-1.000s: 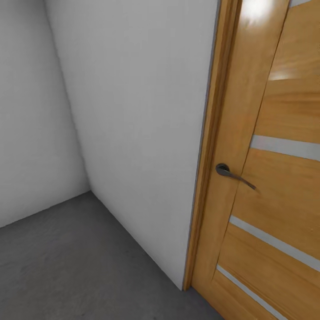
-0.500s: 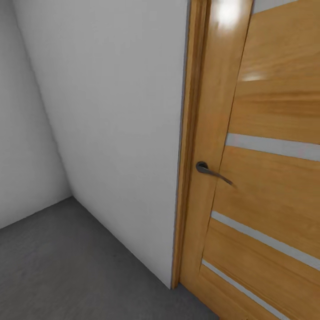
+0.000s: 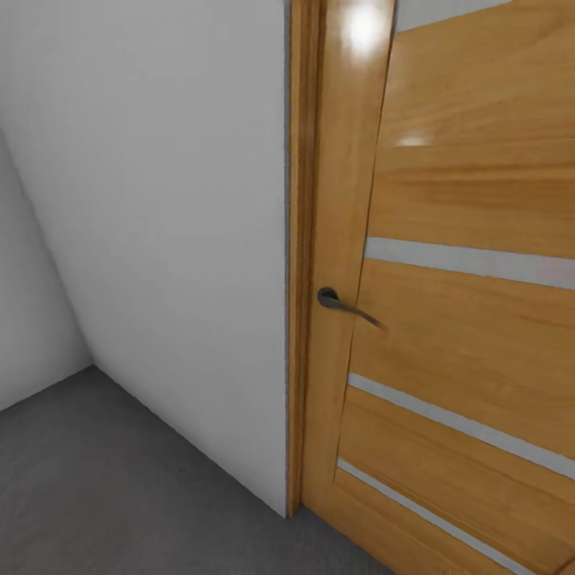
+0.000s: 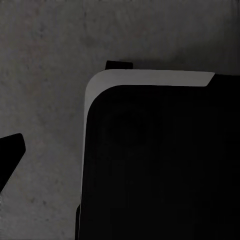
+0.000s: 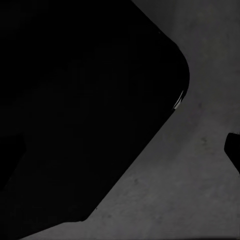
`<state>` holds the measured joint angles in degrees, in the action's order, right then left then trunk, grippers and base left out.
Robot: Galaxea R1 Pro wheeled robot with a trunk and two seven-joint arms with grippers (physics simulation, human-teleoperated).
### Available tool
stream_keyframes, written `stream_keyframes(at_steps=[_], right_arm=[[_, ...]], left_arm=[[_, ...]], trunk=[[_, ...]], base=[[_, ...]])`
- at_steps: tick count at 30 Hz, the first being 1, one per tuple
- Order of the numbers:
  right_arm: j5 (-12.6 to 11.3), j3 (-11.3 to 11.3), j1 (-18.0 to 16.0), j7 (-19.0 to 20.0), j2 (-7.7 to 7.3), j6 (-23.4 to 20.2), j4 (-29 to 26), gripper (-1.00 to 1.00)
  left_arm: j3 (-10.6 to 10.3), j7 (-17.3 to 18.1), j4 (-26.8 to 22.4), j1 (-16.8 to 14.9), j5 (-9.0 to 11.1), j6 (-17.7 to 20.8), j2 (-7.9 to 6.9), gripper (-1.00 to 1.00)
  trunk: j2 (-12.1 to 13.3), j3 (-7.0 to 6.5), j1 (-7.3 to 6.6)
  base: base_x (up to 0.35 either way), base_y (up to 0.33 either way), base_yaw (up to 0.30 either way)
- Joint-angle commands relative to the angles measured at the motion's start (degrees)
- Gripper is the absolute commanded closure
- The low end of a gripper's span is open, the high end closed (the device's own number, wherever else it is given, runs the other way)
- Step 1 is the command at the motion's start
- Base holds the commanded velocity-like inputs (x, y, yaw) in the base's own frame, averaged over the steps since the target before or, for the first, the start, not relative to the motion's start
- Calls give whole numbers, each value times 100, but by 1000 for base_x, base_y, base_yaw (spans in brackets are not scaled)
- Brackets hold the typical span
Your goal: Move the two storage containers from the living room to the garage. In the garage, place one container on the floor and stack the other container on top of it (either order is fine).
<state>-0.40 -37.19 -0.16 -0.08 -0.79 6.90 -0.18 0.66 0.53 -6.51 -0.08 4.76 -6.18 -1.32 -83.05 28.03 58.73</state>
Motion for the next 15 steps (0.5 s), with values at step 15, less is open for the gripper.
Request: stream_keyframes(at_steps=[15], right_arm=[[-4,-16,-2,-1,-3,13,-3,-100]], left_arm=[[4,4,1,-1,51,-15,0,-100]], trunk=[[-3,5,0]], base=[[0,0,-243]])
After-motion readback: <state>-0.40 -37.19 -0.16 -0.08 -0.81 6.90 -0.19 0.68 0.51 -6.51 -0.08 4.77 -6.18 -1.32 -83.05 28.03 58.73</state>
